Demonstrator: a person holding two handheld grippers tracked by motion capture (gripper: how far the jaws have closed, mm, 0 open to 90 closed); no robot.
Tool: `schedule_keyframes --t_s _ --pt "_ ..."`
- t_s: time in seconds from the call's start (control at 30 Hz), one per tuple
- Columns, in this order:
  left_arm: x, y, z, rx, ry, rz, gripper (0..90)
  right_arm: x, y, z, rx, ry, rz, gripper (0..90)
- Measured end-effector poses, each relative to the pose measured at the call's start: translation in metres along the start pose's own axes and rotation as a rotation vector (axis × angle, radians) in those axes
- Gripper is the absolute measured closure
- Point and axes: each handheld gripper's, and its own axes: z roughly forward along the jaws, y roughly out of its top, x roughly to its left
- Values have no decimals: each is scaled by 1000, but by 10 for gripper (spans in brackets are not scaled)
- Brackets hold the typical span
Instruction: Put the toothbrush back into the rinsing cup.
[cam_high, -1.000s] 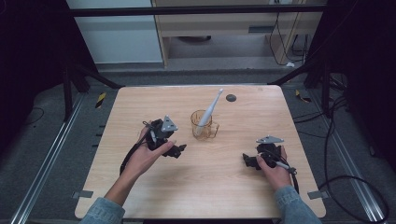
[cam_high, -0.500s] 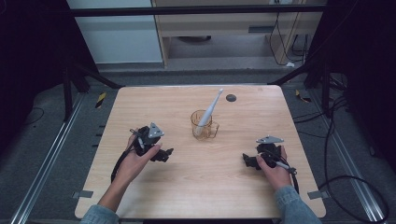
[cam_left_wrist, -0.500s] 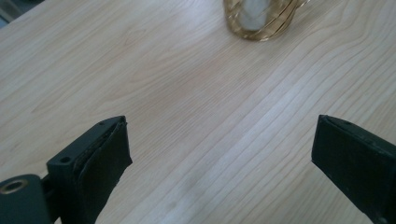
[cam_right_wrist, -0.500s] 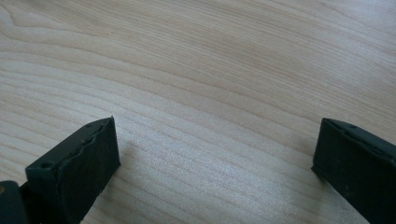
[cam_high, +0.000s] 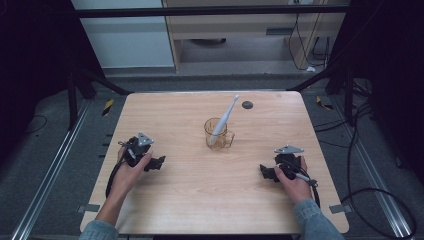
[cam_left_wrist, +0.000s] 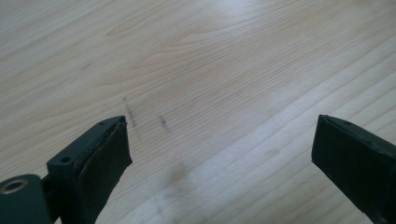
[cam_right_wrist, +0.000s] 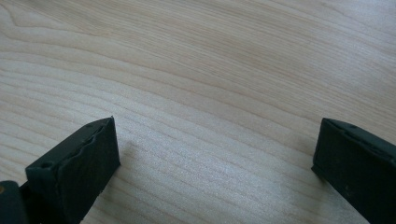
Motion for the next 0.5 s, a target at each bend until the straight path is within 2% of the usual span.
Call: schedule_keyframes --t_s 0.17,0.33,0.5 --pt "16 -8 9 9 15 -44 43 0 0 0 0 0 0 5" --pt "26 -13 19 10 9 -88 48 0 0 0 0 0 0 5" --pt "35 -18 32 10 19 -92 55 0 0 0 0 0 0 5"
